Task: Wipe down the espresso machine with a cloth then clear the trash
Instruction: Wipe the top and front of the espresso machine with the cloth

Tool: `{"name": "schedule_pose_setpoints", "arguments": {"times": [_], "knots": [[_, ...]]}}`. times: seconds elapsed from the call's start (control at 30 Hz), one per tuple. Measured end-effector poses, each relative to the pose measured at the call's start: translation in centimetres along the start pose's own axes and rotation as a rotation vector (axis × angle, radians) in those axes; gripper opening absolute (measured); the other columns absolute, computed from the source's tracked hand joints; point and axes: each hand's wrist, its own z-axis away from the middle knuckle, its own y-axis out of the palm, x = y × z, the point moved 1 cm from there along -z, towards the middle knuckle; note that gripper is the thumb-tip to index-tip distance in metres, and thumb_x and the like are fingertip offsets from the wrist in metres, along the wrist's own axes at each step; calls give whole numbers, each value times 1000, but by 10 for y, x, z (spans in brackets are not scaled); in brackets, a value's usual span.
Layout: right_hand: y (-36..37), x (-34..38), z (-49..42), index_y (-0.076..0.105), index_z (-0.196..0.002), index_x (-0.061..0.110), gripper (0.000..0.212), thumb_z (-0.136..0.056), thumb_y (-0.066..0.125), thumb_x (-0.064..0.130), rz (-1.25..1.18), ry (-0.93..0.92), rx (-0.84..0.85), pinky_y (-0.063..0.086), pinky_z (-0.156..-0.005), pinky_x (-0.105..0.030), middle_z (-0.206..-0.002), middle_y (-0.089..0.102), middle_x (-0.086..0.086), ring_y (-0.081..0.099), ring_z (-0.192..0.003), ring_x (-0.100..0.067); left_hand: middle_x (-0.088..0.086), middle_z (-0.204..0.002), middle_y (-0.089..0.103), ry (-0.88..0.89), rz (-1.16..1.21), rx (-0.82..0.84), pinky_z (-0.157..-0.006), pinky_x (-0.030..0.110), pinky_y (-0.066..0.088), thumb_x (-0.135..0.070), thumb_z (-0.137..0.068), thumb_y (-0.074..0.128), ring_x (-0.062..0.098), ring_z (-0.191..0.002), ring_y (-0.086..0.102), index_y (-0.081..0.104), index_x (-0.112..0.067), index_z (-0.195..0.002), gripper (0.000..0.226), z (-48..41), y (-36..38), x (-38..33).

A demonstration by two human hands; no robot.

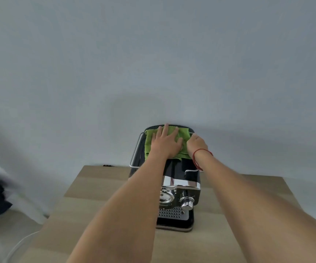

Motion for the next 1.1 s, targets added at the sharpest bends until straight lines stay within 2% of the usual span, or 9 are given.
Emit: {"name": "schedule_pose_setpoints", "arguments": {"times": [0.1,0.2,0.27,0.33,0.47,0.63,0.83,0.97,1.1], "knots": [[-2,1,8,40,-140,-2,56,-104,15,33,4,53,5,30,-110,-36,-145,43,-22,42,-134,-33,8,-161,-11,-42,-7,18,-120,48,-2,-49,-99,26,29,-149,-8,1,-28,-154,64,34,2,0],[-4,1,17,43,-137,-4,57,-105,14,33,19,43,19,30,-109,-37,-143,45,-24,43,-133,-35,15,-161,-9,-169,16,15,-120,48,0,-52,-98,27,31,-149,-7,-10,-10,-153,78,64,4,0],[-5,1,21,43,-137,-4,57,-105,14,32,28,37,28,30,-109,-37,-143,45,-24,43,-133,-35,18,-160,-9,-255,16,37,-120,47,0,-55,-97,26,32,-148,-8,-11,1,-150,86,76,2,1],[-6,2,24,43,-137,-4,58,-105,14,34,30,39,30,30,-109,-37,-143,45,-23,43,-132,-34,20,-159,-11,-322,26,66,-120,47,-1,-58,-96,24,33,-148,-9,-11,5,-149,90,79,-2,3],[-7,-3,22,45,-137,-3,60,-104,13,36,23,21,53,30,-110,-37,-142,46,-22,43,-132,-34,25,-157,-15,-432,108,73,-119,48,-6,-61,-94,21,35,-147,-14,-12,8,-148,93,66,-5,2],[-1,-8,10,46,-136,-2,59,-104,15,37,0,-9,46,31,-108,-36,-141,47,-23,44,-131,-35,24,-158,-12,-517,227,-2,-119,41,-7,-63,-92,23,31,-148,-13,-9,8,-148,96,36,-9,17],[3,-12,-2,46,-135,0,57,-104,15,36,-25,-7,35,32,-107,-37,-140,48,-22,45,-130,-35,21,-160,-3,-570,280,-24,-119,39,-1,-60,-94,24,30,-149,-1,-3,7,-149,91,5,-17,22],[1,-12,-1,47,-135,1,56,-104,16,36,-30,-4,40,34,-106,-37,-139,49,-21,46,-129,-34,18,-160,1,-560,264,-30,-119,40,1,-66,-90,25,29,-149,1,-1,5,-150,97,6,-13,21],[-3,-8,4,46,-136,0,57,-104,16,36,-29,-2,43,33,-107,-37,-140,48,-21,46,-130,-34,17,-160,-11,-451,172,28,-120,42,-5,-69,-89,22,28,-148,-11,-11,2,-150,99,25,-9,20]]}}
